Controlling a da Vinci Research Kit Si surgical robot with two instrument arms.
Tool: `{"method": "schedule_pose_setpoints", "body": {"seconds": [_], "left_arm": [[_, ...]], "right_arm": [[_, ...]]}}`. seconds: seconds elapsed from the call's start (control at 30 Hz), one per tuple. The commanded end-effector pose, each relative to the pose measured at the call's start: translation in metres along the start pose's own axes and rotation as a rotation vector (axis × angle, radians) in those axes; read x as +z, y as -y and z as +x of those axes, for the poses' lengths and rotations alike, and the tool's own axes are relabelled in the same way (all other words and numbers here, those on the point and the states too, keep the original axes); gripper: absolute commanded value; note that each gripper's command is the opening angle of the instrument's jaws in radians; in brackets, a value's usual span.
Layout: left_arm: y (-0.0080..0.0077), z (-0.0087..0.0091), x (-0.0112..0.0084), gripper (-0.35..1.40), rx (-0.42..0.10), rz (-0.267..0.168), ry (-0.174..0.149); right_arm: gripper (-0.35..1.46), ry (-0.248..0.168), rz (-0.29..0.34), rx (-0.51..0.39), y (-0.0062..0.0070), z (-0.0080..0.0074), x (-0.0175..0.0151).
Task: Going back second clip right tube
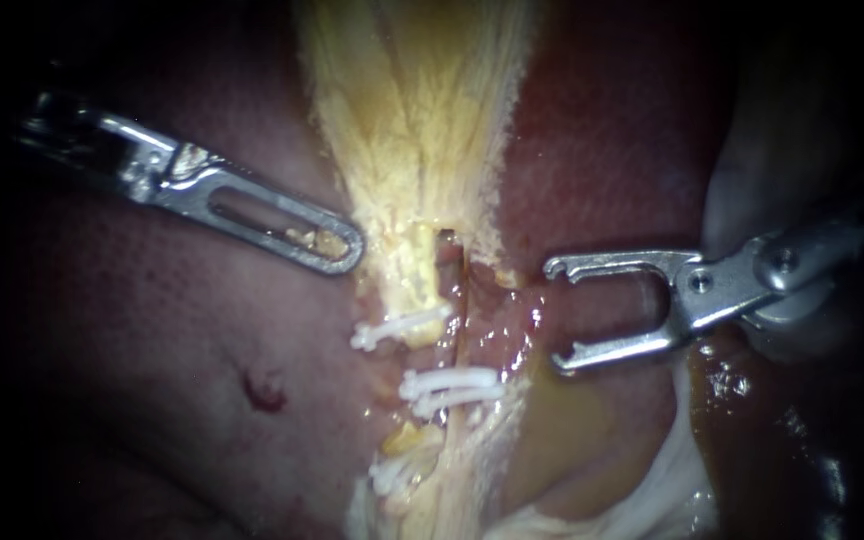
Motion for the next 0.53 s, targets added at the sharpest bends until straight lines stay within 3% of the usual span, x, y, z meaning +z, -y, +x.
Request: {"method": "schedule_pose_setpoints", "body": {"seconds": [0.03,0.23,0.53], "left_arm": [[-0.0001,0.0001,0.0004,-0.35,0.001,0.002,-0.004],[-0.0003,0.0005,0.0017,-0.35,0.004,0.002,-0.015],[-0.0003,0.0005,0.0018,-0.35,0.004,0.002,-0.015]], "right_arm": [[0.50,0.000,0.000,-0.005,0.0000,0.0000,0.0000],[0.50,0.000,-0.003,-0.010,0.0000,0.0002,-0.0001],[0.50,0.000,-0.003,-0.015,0.0000,0.0004,-0.0002]]}}
